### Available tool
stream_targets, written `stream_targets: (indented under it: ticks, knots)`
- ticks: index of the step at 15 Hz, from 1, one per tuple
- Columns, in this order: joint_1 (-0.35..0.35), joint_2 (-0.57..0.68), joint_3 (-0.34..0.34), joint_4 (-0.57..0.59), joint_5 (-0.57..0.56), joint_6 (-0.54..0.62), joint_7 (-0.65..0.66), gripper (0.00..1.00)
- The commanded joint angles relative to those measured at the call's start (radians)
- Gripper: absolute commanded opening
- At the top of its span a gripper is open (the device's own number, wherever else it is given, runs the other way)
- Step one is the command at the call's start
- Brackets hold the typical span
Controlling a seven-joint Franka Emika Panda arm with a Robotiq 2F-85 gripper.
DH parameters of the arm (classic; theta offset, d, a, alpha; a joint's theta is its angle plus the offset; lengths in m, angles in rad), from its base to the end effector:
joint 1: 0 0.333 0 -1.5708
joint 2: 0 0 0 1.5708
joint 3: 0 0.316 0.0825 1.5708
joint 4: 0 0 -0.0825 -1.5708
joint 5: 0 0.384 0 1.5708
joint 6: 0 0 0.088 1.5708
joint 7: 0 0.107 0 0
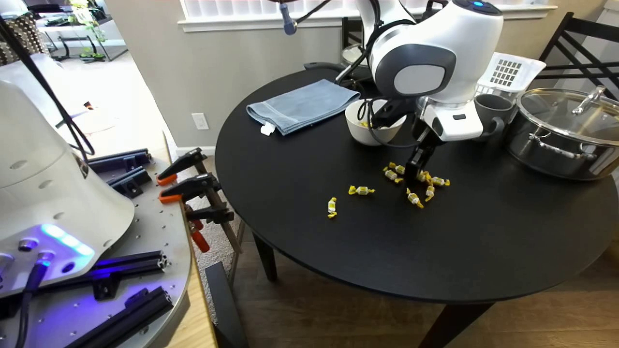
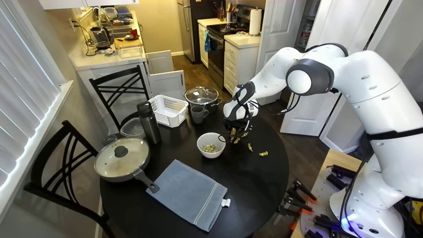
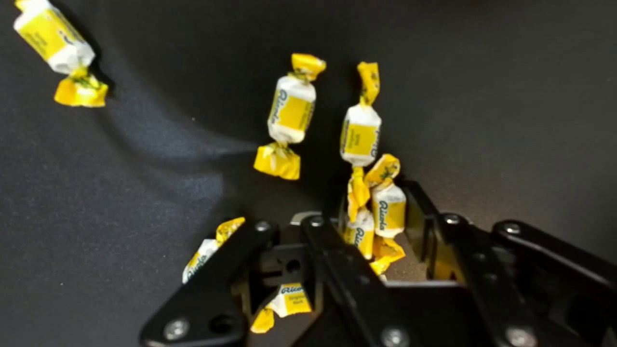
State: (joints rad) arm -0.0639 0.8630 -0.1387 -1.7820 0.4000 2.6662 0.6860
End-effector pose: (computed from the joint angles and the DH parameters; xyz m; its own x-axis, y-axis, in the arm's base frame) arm 0.6252 -0.1363 0.0769 0.3713 -0.9279 -0.0344 -0.9260 -0.3673 -0.0873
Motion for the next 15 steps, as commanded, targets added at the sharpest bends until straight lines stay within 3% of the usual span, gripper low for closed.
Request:
stream_targets:
  ticks: [1, 8, 15]
  knots:
    - [0.014, -0.058, -0.006, -0.040, -0.010, 0.010, 0.008, 0.08]
    - [0.043, -0.250, 0.032, -0.166, -0.018, 0.086, -0.059, 0.08]
    - [0.071, -0.424, 0.159, -0.283, 0.004, 0.106, -0.178, 0.08]
